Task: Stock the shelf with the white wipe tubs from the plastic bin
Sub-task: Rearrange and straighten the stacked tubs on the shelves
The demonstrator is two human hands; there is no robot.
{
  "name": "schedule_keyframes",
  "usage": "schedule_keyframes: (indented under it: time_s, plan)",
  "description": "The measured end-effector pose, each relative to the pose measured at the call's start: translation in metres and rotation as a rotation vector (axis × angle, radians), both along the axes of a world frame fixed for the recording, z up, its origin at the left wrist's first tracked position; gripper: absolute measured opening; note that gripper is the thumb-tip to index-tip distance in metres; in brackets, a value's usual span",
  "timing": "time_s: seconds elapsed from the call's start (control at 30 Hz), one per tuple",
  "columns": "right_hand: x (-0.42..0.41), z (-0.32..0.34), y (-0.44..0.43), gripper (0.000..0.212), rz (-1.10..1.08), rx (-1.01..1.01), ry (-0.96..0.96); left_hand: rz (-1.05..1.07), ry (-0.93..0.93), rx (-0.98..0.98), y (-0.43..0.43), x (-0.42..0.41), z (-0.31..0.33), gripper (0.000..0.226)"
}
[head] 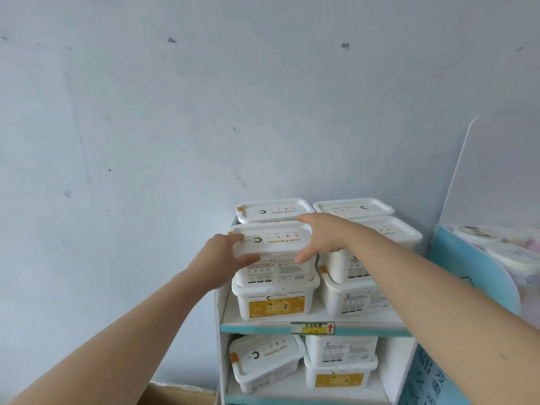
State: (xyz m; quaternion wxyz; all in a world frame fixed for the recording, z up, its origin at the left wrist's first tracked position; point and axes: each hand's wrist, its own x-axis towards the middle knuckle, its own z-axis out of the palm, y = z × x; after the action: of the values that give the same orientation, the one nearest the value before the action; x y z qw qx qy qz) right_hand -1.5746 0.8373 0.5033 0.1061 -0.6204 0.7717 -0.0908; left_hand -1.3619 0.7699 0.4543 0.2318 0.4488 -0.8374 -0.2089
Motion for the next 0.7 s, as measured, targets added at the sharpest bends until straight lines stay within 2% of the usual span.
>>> schedule_keyframes:
  time_s: [0.13, 0.27, 0.47, 0.6, 0.7]
  plan:
    - [0.005, 0.000, -0.008, 0.113, -0.022, -0.014, -0.025, -0.042, 0.084, -0.008, -0.002, 0.004, -0.005, 0.045]
    - [0.006, 0.010, -0.005, 0.103, -0.046, -0.164, -0.130, -0.021, 0.238, 0.005, -0.011, 0.012, -0.005, 0.045]
    - [-0.008, 0.007, 0.028, 0.089, -0.038, -0.183, -0.222, -0.091, 0.239, 0.067, -0.021, 0.016, -0.013, 0.040]
    - [-0.013, -0.005, 0.047, 0.062, -0.036, -0.273, -0.355, -0.062, 0.340, 0.098, -0.025, 0.014, -0.009, 0.034]
    - [0.000, -0.016, 0.052, 0.045, -0.020, -0.277, -0.385, -0.096, 0.399, 0.178, -0.014, 0.004, -0.007, 0.033]
